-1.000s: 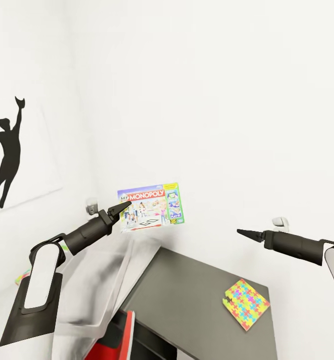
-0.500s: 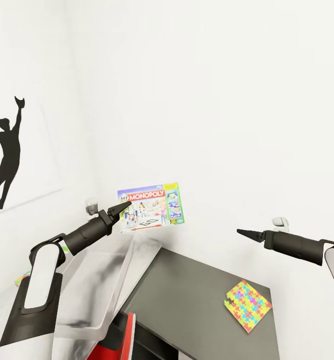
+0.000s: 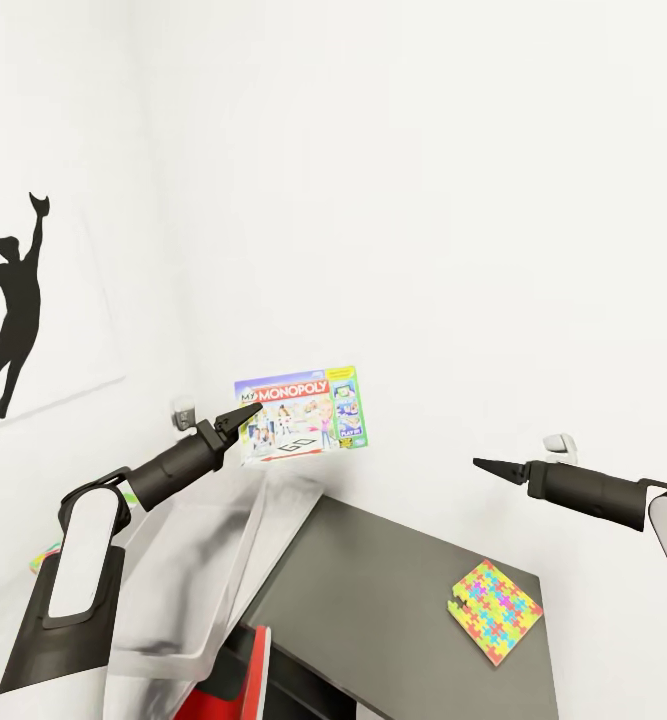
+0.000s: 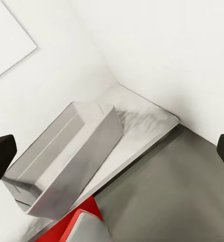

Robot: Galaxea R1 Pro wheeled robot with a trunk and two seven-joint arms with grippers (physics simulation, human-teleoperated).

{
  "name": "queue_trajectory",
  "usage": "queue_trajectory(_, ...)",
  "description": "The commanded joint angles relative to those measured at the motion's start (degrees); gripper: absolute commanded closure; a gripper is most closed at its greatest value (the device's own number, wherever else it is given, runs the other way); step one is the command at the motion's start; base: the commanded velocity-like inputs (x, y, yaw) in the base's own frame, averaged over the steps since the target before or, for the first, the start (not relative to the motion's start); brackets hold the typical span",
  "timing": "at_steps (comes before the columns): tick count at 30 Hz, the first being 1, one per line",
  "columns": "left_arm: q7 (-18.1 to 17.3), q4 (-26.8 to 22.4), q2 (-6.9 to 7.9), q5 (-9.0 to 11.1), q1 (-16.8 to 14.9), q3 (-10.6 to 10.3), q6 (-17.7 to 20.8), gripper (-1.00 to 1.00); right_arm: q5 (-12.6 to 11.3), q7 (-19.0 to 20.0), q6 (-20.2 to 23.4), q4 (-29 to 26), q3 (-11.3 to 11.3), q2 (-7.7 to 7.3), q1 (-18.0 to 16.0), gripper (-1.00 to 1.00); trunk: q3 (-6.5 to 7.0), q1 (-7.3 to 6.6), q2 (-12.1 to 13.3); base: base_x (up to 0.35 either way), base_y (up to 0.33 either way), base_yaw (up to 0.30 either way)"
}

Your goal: Put all the toys in the child's room - the three board games (two on the bed and one on the table), the two jigsaw puzzles on the table, and the tennis ball on the table - inside the toy box on the table in the child's room.

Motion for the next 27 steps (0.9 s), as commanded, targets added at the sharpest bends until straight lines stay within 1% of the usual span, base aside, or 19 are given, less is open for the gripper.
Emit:
queue_trajectory(1,-0.43,0.0,-0.06,-0.51,-0.01,0.19,0.32,1.0,0.23,0.36,0.23,0.01,-0.05,0.0,0.0,-1.0,-0.03,0.02,-0.05,0.0,0.0,0.0)
queue_trajectory(8,-0.21,0.09,0.33,-0.62,0.01,0.46,0.37,1.0,0.26,0.36,0.23,0.01,-0.02,0.06,0.04,-1.0,-0.03,0.02,-0.05,0.0,0.0,0.0)
queue_trajectory(11,-0.04,0.2,1.17,-0.81,-0.08,1.29,0.45,1.0,0.22,0.3,0.23,0.01,0.03,0.07,0.05,-1.0,-0.03,0.02,-0.05,0.0,0.0,0.0)
queue_trajectory(12,-0.04,0.2,1.17,-0.81,-0.08,1.29,0.45,1.0,0.22,0.3,0.23,0.01,0.03,0.07,0.05,-1.0,-0.03,0.02,-0.05,0.0,0.0,0.0)
queue_trajectory(15,0.05,0.27,3.4,-0.64,-0.45,2.66,0.51,1.0,0.2,0.14,0.23,0.01,0.11,0.11,0.05,-1.0,-0.03,0.02,-0.05,0.0,0.0,0.003)
queue_trajectory(16,0.05,0.27,3.4,-0.64,-0.45,2.66,0.51,1.0,0.2,0.14,0.23,0.01,0.11,0.11,0.05,-1.0,-0.03,0.02,-0.05,0.0,0.0,0.008)
queue_trajectory(19,0.11,0.38,5.71,-0.54,-1.29,3.49,0.55,1.0,0.19,-0.01,0.23,0.01,0.17,0.32,0.05,-1.0,-0.03,0.02,-0.05,0.0,0.0,0.069)
queue_trajectory(20,0.11,0.38,5.71,-0.54,-1.29,3.49,0.55,1.0,0.19,-0.01,0.23,0.01,0.17,0.32,0.05,-1.0,-0.03,0.02,-0.05,0.0,0.0,0.108)
queue_trajectory(22,0.15,0.55,6.7,-0.63,-2.02,3.8,0.56,1.0,0.19,-0.07,0.23,0.01,0.16,0.52,0.05,-1.0,-0.03,0.02,-0.05,0.0,0.0,0.156)
queue_trajectory(23,0.15,0.55,6.7,-0.63,-2.02,3.8,0.56,1.0,0.19,-0.07,0.23,0.01,0.16,0.52,0.05,-1.0,-0.03,0.02,-0.05,0.0,0.0,0.17)
queue_trajectory(27,0.24,0.97,7.79,-0.77,-2.84,4.17,0.57,1.0,0.21,-0.11,0.23,0.06,0.19,0.78,0.06,-1.0,-0.03,0.02,-0.05,0.0,0.0,0.139)
